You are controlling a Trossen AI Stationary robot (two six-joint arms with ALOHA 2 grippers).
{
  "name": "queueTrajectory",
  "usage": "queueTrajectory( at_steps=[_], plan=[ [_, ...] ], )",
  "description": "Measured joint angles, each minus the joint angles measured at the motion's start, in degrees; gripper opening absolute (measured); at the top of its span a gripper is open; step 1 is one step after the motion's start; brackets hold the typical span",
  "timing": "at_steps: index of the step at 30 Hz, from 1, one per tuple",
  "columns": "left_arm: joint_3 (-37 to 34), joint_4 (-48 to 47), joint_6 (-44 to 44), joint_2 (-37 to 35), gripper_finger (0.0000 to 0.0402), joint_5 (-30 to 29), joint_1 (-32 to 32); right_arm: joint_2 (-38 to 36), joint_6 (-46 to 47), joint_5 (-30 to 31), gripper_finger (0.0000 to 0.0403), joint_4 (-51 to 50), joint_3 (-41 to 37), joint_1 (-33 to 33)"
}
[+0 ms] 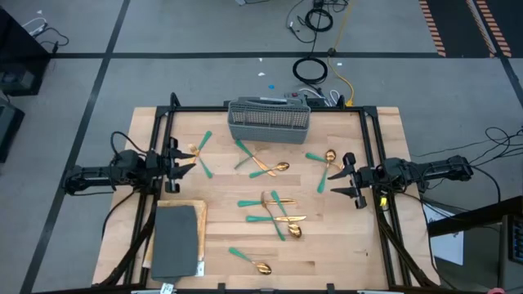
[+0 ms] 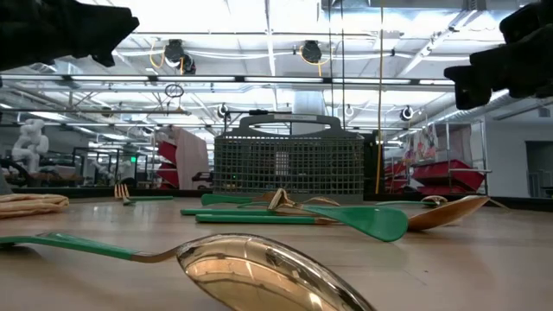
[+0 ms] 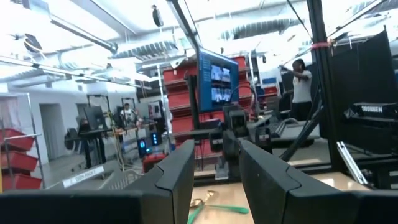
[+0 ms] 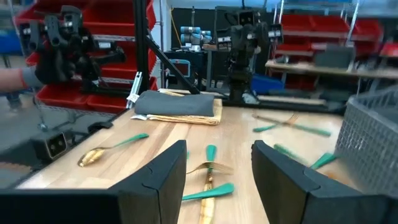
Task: Sort silverware
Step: Put the green spoon into the dishwasher utensil holder
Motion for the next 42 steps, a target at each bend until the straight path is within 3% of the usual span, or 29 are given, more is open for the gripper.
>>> queueTrajectory(
  at_steps=[6,16,27,37,42],
  plan=[
    [0.0,-0.2,0.0,0.0,0.0132,0.0,0.0,0.0,18.4,0.0,0.0171,-1.6,0.0,0.0],
    [0.1,-1.3,-3.1,0.0,0.0132,1.5,0.0,0.0,13.9,0.3,0.0171,-1.7,0.0,0.0],
    [0.1,-6.1,-4.4,0.0,0.0132,23.1,0.0,0.0,15.3,0.3,0.0171,-1.5,0.0,0.0],
    [0.2,-0.7,-4.6,0.0,0.0132,23.5,0.0,0.0,16.1,0.3,0.0171,-0.3,0.0,0.0],
    [0.2,-0.1,-7.4,0.0,0.0132,20.3,0.0,0.0,15.7,0.3,0.0171,-1.5,0.0,0.0]
  ],
)
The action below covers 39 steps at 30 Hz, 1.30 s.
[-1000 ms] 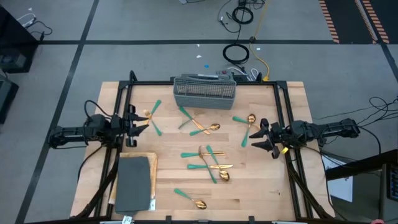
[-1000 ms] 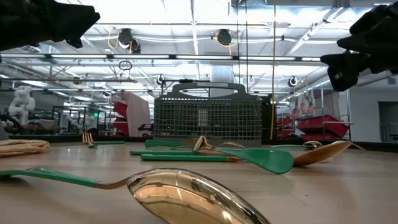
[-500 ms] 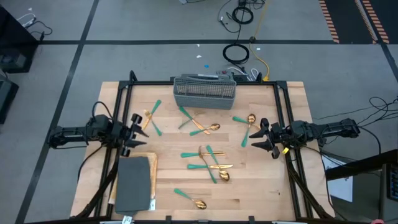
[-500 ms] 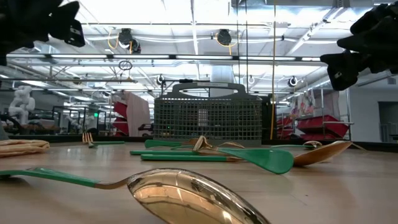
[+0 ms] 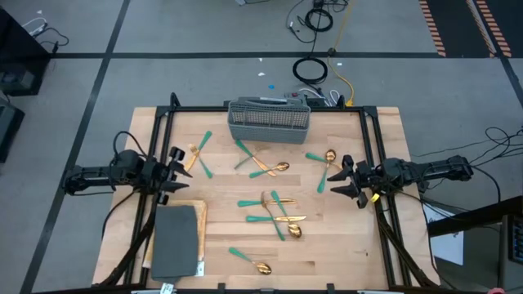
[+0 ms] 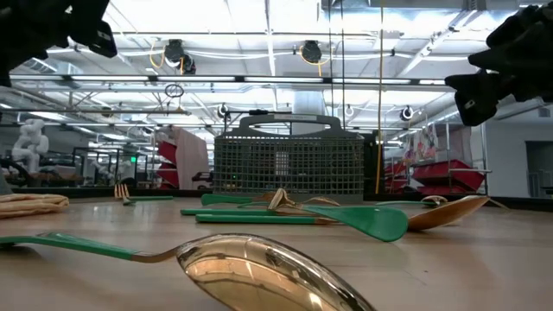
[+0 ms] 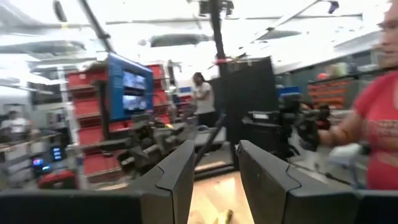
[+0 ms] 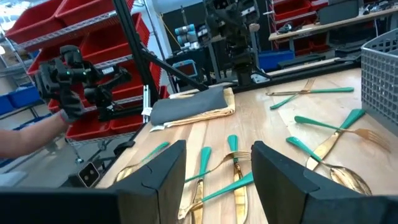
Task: Sort silverware
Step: Put the green spoon into the dishwasher utensil holder
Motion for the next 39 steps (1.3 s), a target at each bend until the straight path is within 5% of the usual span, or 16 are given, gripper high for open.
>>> queueTrajectory(
  at_steps=[4,13,21,27,34,39],
  plan=[
    [0.0,2.6,1.1,0.0,0.0132,-3.7,0.0,0.4,-2.2,0.0,0.0171,-0.2,0.0,0.0],
    [0.0,6.7,7.5,0.0,0.0132,-23.8,0.0,8.4,-5.8,0.0,0.0171,-0.2,0.0,0.0],
    [0.0,12.3,4.7,0.0,0.0132,-26.2,0.0,18.4,-0.3,-0.3,0.0171,-0.3,0.0,0.0],
    [0.0,0.3,-7.6,1.6,0.0132,-31.3,0.0,22.2,0.0,0.2,0.0171,-7.9,4.4,0.0],
    [1.4,-3.0,-16.8,7.8,0.0132,-31.9,0.0,27.7,-2.5,7.0,0.0171,-19.2,17.7,0.0],
    [5.3,-3.5,-21.2,14.3,0.0132,-31.8,0.0,32.1,4.3,23.2,0.0171,-24.2,23.7,0.0]
  ],
)
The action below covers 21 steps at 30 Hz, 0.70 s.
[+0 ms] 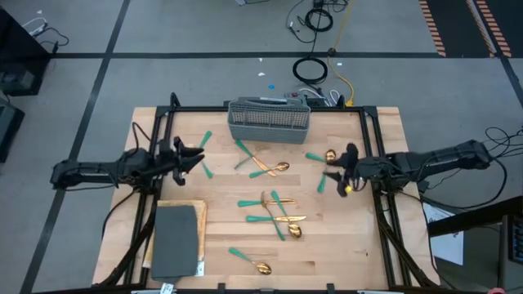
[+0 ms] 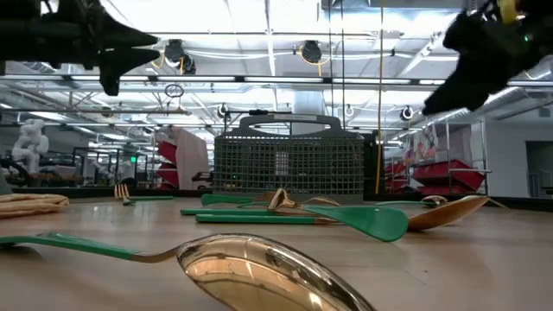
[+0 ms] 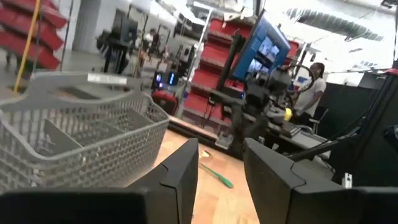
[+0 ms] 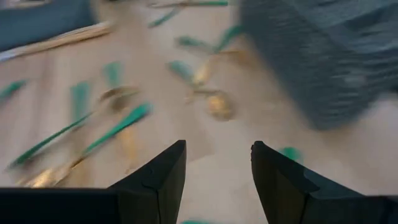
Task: Sort silverware
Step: Put the green spoon into the dishwasher utensil holder
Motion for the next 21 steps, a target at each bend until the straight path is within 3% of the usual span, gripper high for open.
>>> queueTrajectory(
  at_steps=[7,13,17,21],
  plan=[
    [8.0,3.7,0.6,11.3,0.0132,2.3,0.0,5.9,-6.0,1.3,0.0171,-1.7,11.0,0.0],
    [16.0,8.0,7.7,18.5,0.0132,2.4,0.0,9.8,-1.2,10.4,0.0171,-11.7,21.3,-1.4],
    [21.2,-0.1,6.6,22.6,0.0132,2.4,0.0,12.8,0.8,11.5,0.0171,-21.1,24.7,-3.2],
    [23.6,-9.2,3.2,27.1,0.0132,2.0,0.0,16.0,4.1,10.6,0.0171,-24.1,24.7,-3.6]
  ],
)
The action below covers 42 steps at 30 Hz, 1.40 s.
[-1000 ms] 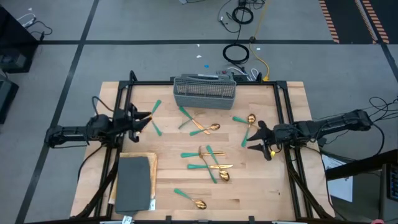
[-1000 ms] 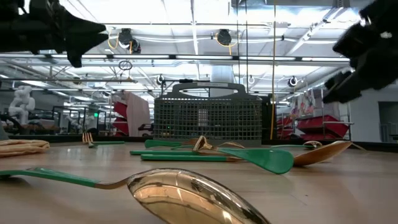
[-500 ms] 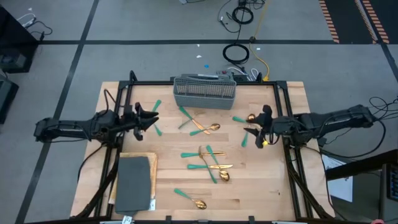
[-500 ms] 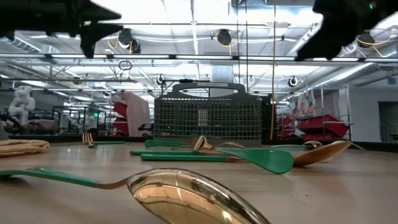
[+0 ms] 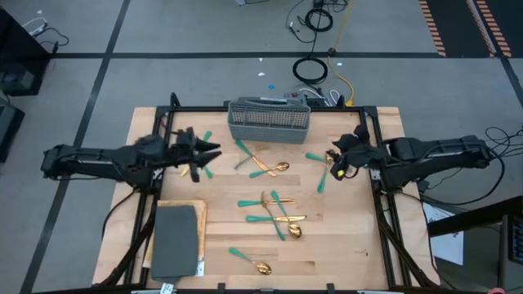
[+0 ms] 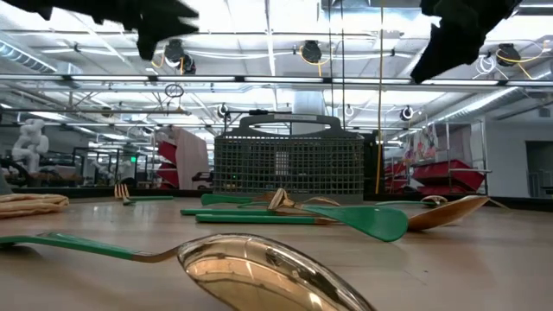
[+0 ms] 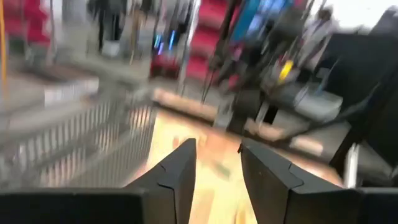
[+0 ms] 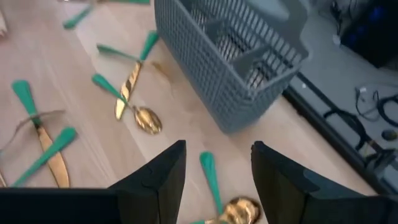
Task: Sort silverware
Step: Put the green spoon into the dishwasher utensil holder
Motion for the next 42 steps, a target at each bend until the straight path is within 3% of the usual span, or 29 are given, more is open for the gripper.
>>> queueTrajectory(
  at_steps=[12,20,27,31,42],
  plan=[
    [0.1,-3.2,-5.0,9.6,0.0132,-2.7,0.2,15.5,7.3,0.6,0.0171,-6.5,0.0,-0.1],
    [0.1,-3.1,-9.1,11.6,0.0132,-2.9,0.2,24.0,11.5,-0.9,0.0171,-10.7,0.0,-0.1],
    [0.1,-4.0,-10.6,11.8,0.0132,-4.0,0.2,27.1,16.9,-1.0,0.0171,-14.8,0.0,-0.1],
    [0.1,-3.9,-10.6,11.8,0.0132,-4.4,0.2,27.3,15.3,-0.6,0.0171,-12.4,-0.1,0.6],
    [0.1,-3.6,-10.1,11.8,0.0132,-4.4,0.2,19.9,0.3,2.1,0.0171,9.0,-7.2,8.1]
  ],
)
